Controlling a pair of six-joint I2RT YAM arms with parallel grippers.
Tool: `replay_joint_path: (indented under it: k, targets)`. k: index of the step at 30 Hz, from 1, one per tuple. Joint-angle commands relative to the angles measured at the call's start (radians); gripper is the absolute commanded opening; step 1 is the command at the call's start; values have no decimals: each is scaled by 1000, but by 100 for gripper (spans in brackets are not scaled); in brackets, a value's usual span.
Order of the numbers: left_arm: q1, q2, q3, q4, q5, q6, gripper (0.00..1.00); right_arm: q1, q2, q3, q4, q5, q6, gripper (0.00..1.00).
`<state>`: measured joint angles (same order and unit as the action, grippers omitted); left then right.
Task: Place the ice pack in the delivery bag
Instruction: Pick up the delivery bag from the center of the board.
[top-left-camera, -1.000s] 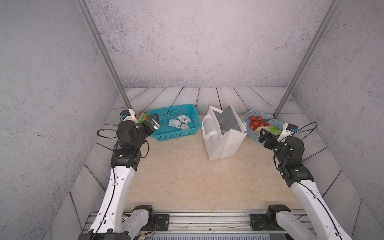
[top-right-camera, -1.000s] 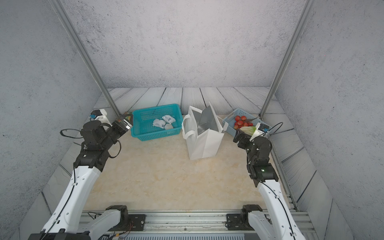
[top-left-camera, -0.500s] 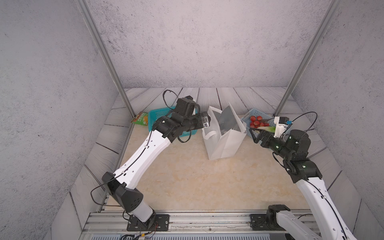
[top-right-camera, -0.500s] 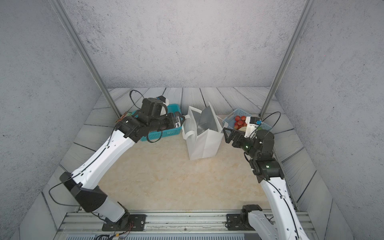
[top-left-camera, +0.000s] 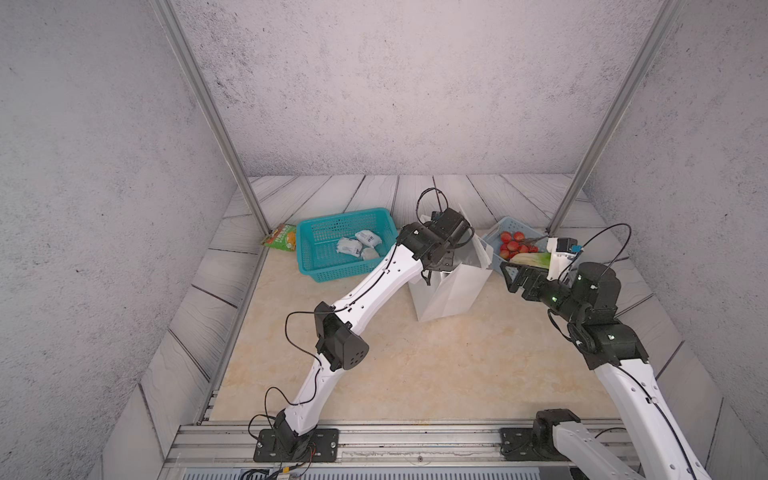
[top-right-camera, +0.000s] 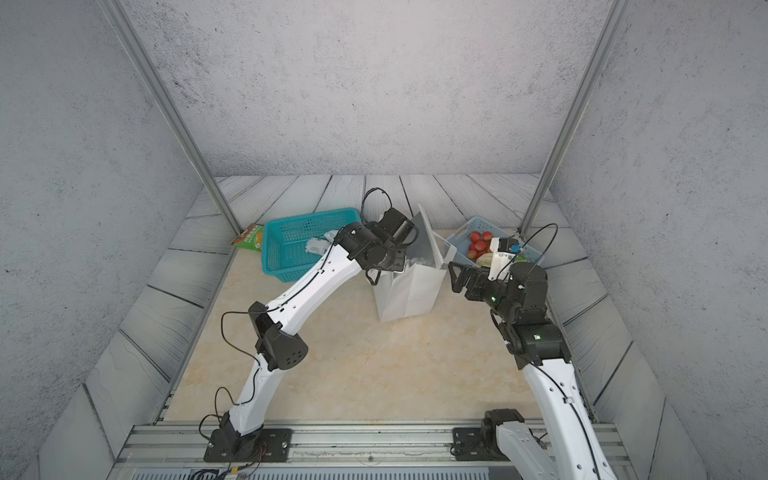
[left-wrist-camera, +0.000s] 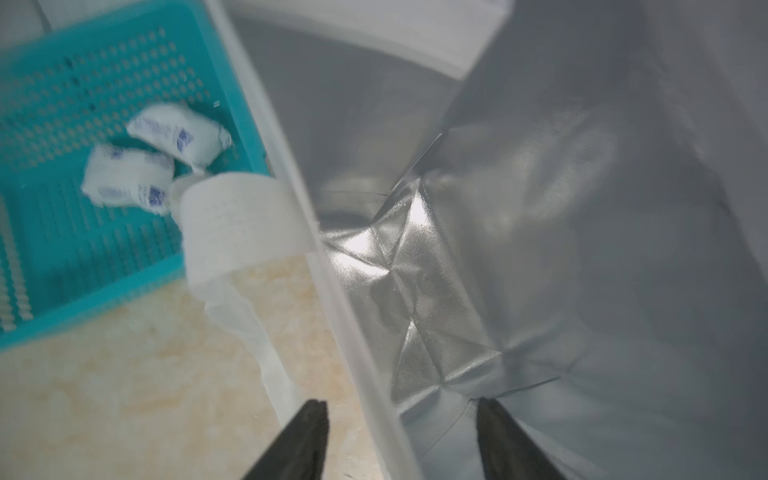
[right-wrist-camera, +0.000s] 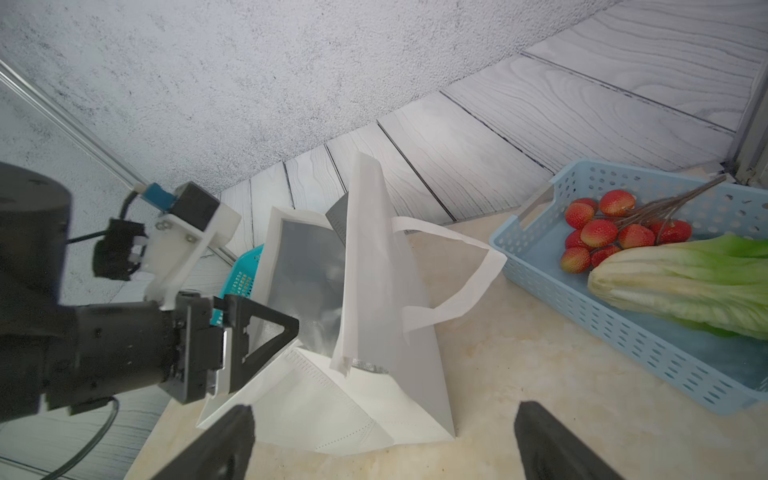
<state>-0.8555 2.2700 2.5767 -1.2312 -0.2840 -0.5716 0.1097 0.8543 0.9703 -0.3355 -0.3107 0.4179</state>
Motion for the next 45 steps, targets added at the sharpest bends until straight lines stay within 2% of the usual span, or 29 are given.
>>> replay_joint_path:
  k: [1,4,8,12,14,17,19,21,23,28,31,35,38,40,43,45]
  targets:
    - [9,-14,34,-26,-3,3,39,15,-11,32,-16,4,-12,99]
    - [10,-38,29,-24,11,-23,18,21,-19,10,11,-50,118,99]
    - [12,-142,-72,33,3,-110,0,38,-46,-44,84,-167,397,99]
    - [17,-294,-327,212,21,-284,0,72,-71,-88,79,-277,644,98]
    - [15,-348,-436,322,20,-348,0,126,-92,-108,51,-272,760,95]
    - [7,-336,-430,322,-13,-395,0,220,-136,-83,-56,-147,838,94]
    - [7,-318,-424,330,-5,-404,0,229,-146,-71,-114,-91,927,94]
    - [6,-307,-435,359,24,-400,0,229,-143,-64,-131,-86,986,94]
    - [3,-299,-438,382,50,-387,0,229,-134,-15,-234,-57,927,93]
    - [-17,-320,-487,442,53,-286,0,229,-56,184,-567,148,330,95]
    - [-33,-353,-558,489,53,-251,0,228,0,226,-574,170,138,97]
    - [-61,-373,-588,501,27,-203,0,226,116,355,-593,295,17,99]
    - [-70,-383,-603,511,23,-189,0,220,272,494,-659,300,-55,99]
    - [-76,-386,-608,514,25,-186,0,220,350,547,-692,321,-47,96]
    - [-81,-397,-619,519,23,-176,0,220,426,562,-710,443,28,95]
    - [-84,-404,-624,522,24,-166,0,220,461,566,-685,429,44,94]
